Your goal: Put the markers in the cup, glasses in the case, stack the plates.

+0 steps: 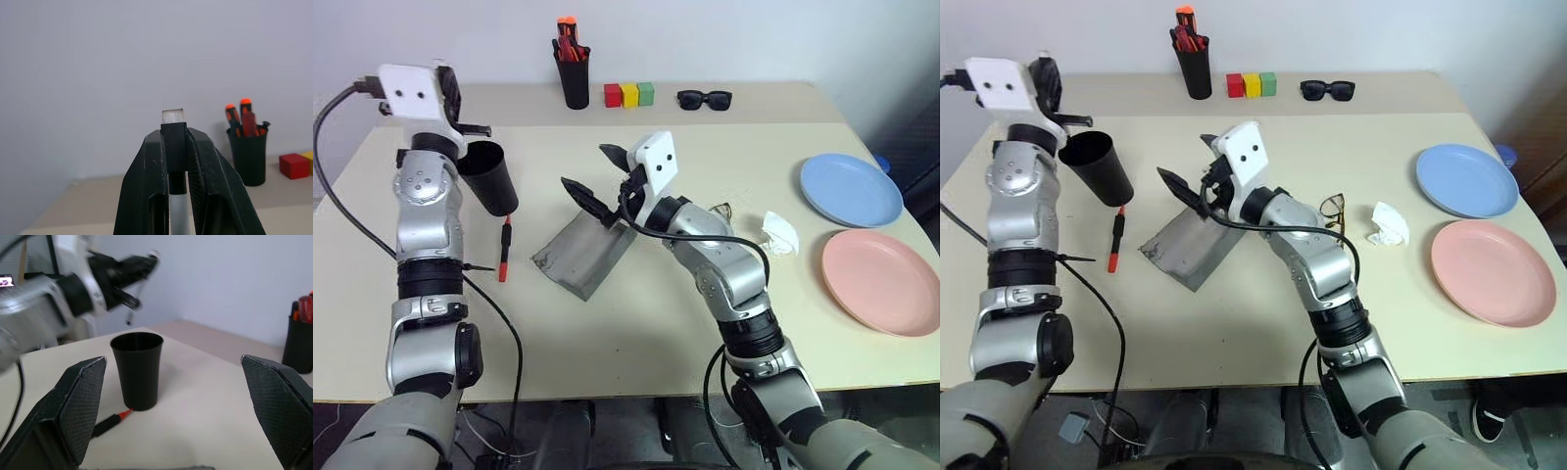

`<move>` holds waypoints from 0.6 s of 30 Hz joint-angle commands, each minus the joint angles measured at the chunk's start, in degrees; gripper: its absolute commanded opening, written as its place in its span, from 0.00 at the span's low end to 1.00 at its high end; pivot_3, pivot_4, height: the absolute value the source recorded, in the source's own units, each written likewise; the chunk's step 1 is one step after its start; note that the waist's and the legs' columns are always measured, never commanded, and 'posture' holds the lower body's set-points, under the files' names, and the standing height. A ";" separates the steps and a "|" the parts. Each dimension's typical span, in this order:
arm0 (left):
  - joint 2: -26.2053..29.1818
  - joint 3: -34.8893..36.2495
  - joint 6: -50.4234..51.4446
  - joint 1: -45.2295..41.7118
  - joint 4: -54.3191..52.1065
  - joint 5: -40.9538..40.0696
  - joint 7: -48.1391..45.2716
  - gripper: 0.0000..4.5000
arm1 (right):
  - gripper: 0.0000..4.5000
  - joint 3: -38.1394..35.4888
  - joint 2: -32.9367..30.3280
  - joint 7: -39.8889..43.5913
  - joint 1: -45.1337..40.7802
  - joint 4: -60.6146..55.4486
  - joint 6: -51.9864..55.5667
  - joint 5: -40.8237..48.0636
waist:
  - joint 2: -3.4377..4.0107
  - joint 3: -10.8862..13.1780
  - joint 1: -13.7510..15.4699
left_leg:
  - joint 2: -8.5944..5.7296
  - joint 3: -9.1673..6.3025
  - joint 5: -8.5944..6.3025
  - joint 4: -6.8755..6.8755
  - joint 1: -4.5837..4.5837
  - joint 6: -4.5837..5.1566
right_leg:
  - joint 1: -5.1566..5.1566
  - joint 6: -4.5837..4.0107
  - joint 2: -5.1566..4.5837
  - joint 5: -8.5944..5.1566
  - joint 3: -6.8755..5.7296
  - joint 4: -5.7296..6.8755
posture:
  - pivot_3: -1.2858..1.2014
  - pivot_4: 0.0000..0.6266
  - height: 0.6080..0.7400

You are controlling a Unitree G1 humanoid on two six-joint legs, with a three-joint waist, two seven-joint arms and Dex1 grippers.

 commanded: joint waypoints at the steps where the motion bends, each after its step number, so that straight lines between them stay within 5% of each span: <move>1: -0.54 0.05 -4.25 -1.37 1.46 -0.12 0.05 0.01 | 1.00 -0.05 0.45 -0.66 0.74 -2.84 -0.70 -0.31 | 0.00 0.00 -0.16 | 0.00 -0.01 0.00 0.01 0.00 0.00 | 0.01 0.00 0.01 0.00 0.00 0.01 | 0.52 0.24 1.00; 7: -2.39 0.22 -4.95 0.63 2.00 0.00 1.83 0.01 | 1.00 0.13 0.21 -0.33 1.61 -3.52 -0.14 -0.23 | 0.00 0.00 -0.55 | 0.00 -0.03 0.01 0.06 0.01 0.01 | 0.01 0.01 0.02 0.00 -0.01 0.06 | 0.52 0.24 1.00; 9: -2.47 -0.01 -5.05 1.18 1.68 0.76 2.65 0.22 | 1.00 0.40 0.29 -0.12 1.58 -3.36 -0.04 -0.18 | 0.00 0.00 -0.62 | 0.00 -0.03 0.01 0.06 0.05 0.01 | 0.02 0.01 0.03 0.00 0.00 0.10 | 0.52 0.24 1.00; 18: -1.66 1.43 -4.48 2.81 -2.47 0.82 5.45 0.22 | 1.00 1.31 0.38 1.02 1.68 -3.23 0.08 -0.04 | 0.00 0.00 -0.49 | 0.00 -0.05 0.01 0.08 0.07 0.01 | 0.04 0.01 0.03 0.00 -0.01 0.15 | 0.52 0.24 1.00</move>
